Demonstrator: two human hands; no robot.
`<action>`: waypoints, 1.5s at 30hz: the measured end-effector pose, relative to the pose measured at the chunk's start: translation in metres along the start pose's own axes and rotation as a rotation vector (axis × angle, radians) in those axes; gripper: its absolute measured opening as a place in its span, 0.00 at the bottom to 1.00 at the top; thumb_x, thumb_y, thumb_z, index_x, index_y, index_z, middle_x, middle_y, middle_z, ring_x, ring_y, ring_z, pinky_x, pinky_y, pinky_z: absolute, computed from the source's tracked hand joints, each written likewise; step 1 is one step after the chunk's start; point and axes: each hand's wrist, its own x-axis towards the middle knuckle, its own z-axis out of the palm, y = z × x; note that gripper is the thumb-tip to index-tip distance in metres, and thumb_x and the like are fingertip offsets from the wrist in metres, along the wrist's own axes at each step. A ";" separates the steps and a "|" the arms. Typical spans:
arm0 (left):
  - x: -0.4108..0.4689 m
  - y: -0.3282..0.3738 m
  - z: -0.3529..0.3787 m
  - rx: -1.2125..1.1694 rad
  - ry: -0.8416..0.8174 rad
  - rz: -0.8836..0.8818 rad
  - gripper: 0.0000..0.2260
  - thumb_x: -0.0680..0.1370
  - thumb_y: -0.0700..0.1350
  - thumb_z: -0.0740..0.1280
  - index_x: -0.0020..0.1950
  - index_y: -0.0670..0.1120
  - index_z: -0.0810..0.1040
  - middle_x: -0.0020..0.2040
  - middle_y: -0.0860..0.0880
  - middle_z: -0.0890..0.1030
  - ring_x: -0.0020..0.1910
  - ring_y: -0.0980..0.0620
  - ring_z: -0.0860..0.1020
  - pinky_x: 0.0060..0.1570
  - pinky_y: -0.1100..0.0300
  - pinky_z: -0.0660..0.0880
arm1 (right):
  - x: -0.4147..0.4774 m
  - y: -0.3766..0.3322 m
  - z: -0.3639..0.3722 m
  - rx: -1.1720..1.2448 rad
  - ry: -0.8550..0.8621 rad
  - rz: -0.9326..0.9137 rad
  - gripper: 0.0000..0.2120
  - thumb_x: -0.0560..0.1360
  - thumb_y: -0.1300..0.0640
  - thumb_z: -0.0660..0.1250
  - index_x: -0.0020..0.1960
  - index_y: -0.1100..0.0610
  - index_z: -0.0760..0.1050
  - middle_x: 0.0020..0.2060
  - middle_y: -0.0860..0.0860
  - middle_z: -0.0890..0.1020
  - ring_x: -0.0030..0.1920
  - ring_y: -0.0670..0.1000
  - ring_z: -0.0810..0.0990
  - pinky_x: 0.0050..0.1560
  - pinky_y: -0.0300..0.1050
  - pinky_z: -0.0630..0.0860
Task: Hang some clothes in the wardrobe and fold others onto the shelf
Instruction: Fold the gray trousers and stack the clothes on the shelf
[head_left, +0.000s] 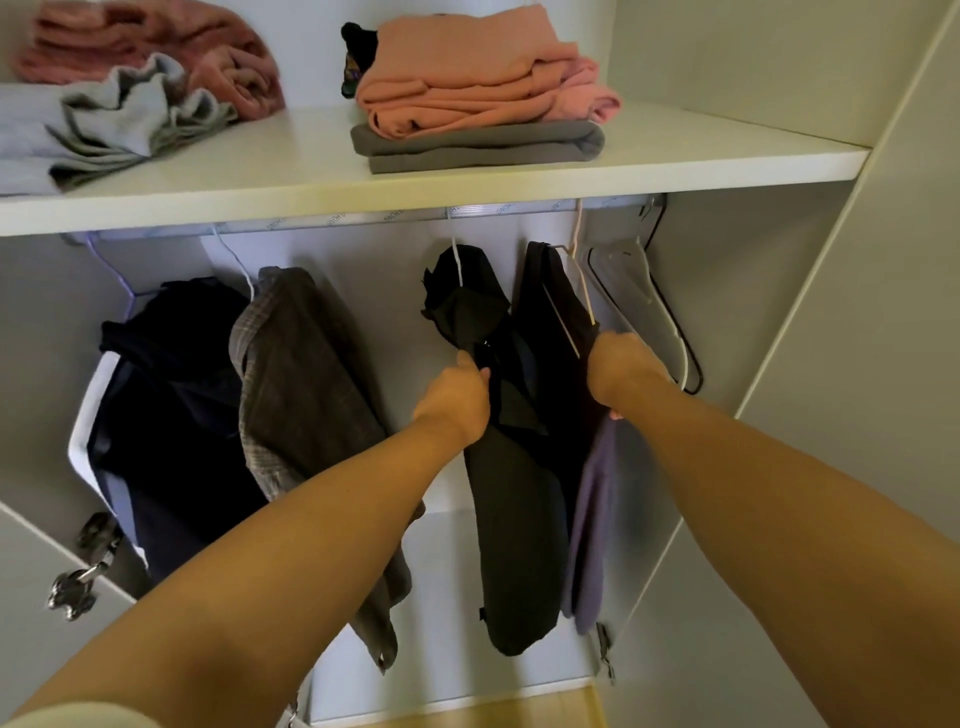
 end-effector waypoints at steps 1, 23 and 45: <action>-0.002 -0.007 -0.004 -0.001 0.028 0.017 0.17 0.86 0.50 0.52 0.65 0.40 0.70 0.52 0.39 0.80 0.48 0.41 0.79 0.42 0.53 0.73 | -0.003 -0.001 -0.001 -0.004 0.008 0.007 0.13 0.78 0.64 0.63 0.62 0.64 0.72 0.56 0.62 0.80 0.55 0.63 0.80 0.51 0.53 0.78; -0.041 -0.182 -0.070 0.164 0.029 -0.428 0.34 0.82 0.36 0.55 0.79 0.39 0.35 0.67 0.33 0.73 0.61 0.36 0.77 0.59 0.46 0.74 | -0.032 -0.155 0.052 0.059 0.022 -0.307 0.39 0.79 0.62 0.64 0.79 0.62 0.42 0.64 0.63 0.74 0.58 0.62 0.78 0.49 0.54 0.76; -0.040 -0.144 -0.057 0.141 -0.021 -0.329 0.50 0.74 0.29 0.67 0.79 0.47 0.31 0.55 0.38 0.79 0.38 0.45 0.76 0.38 0.53 0.76 | -0.039 -0.131 0.037 -0.087 -0.031 -0.294 0.43 0.77 0.69 0.61 0.80 0.60 0.34 0.63 0.64 0.75 0.54 0.60 0.80 0.46 0.50 0.77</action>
